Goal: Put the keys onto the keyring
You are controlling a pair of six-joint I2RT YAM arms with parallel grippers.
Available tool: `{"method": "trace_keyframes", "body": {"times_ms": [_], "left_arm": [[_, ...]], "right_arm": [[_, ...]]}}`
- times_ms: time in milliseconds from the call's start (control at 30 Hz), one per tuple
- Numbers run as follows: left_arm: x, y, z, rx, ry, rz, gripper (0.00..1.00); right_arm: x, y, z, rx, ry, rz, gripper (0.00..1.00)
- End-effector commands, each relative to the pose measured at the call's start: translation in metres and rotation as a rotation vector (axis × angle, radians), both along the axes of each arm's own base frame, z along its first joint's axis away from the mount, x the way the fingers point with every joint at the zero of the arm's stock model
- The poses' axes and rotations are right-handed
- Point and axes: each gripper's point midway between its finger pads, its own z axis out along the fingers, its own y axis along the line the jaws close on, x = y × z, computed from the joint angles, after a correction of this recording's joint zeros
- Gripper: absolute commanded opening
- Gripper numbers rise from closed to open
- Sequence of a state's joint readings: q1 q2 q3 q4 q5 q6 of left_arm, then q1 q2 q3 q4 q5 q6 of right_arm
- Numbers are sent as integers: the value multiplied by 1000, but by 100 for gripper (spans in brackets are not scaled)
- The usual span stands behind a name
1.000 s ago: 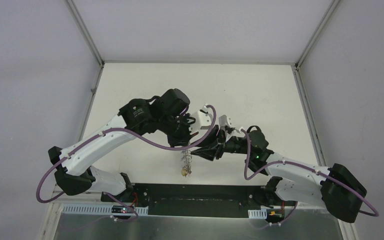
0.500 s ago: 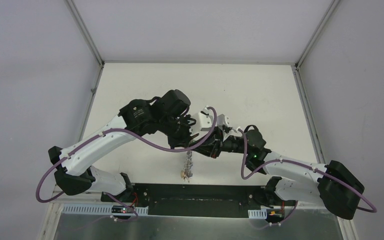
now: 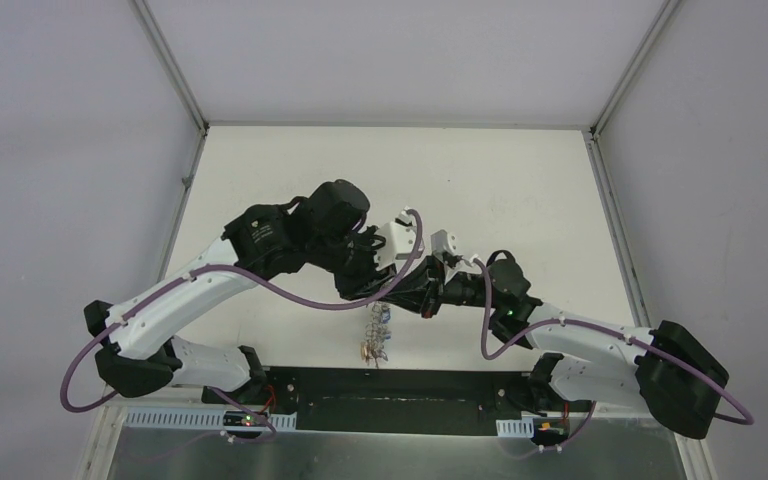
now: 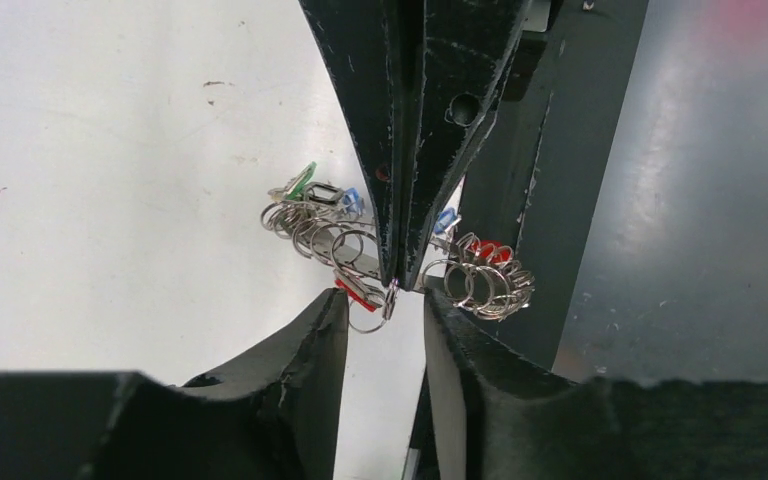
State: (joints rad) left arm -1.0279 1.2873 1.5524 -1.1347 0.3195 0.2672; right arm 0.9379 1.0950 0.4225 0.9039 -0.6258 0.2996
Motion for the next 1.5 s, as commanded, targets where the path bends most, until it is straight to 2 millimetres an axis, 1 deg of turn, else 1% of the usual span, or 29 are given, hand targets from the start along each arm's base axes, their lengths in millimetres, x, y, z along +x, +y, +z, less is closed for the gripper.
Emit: {"method": "trace_keyframes", "body": {"times_ms": [0, 133, 233, 333, 400, 533, 667, 800, 867, 967, 1000, 1033, 1067, 1200, 1233, 1300, 1400, 1467], "left_arm": [[-1, -7, 32, -158, -55, 14, 39], [1, -6, 44, -225, -49, 79, 52], [4, -8, 47, -272, -35, 131, 60], [8, -11, 49, -325, -12, 181, 67], [13, -13, 51, -368, 6, 215, 69], [29, -9, 47, -443, 95, 338, 73], [47, 4, 36, -498, 181, 505, 78], [53, 18, 22, -533, 258, 659, 83], [56, 29, 12, -550, 305, 770, 80], [52, 42, -5, -568, 419, 917, 73], [48, 44, -10, -575, 470, 956, 71], [43, 46, -21, -565, 523, 989, 70], [38, 45, -27, -565, 578, 1014, 69], [22, 41, -49, -557, 798, 1100, 65], [18, 39, -53, -554, 854, 1119, 62], [10, 34, -56, -547, 943, 1119, 57], [3, 28, -55, -544, 1025, 1109, 56], [0, 25, -50, -552, 1064, 1098, 55]], "right_arm": [[-5, -4, 33, 96, -86, 1, 0], [-5, -7, 31, 91, -87, -7, 0], [-5, -8, 30, 91, -87, -11, 0], [-6, -9, 30, 90, -87, -15, 0], [-6, -10, 30, 90, -91, -16, 0], [-6, -12, 29, 85, -88, -22, 0], [-7, -14, 27, 80, -87, -26, 0], [-7, -15, 26, 80, -84, -32, 0], [-7, -16, 26, 78, -83, -33, 0], [-6, -17, 24, 76, -80, -40, 0], [-6, -17, 24, 76, -78, -43, 0], [-6, -18, 24, 77, -78, -46, 0], [-6, -18, 24, 78, -81, -46, 0], [-6, -19, 21, 71, -79, -51, 0], [-6, -19, 20, 69, -78, -51, 0], [-6, -20, 20, 68, -76, -52, 0], [-6, -20, 19, 66, -74, -52, 0], [-6, -20, 19, 67, -74, -55, 0]]}}
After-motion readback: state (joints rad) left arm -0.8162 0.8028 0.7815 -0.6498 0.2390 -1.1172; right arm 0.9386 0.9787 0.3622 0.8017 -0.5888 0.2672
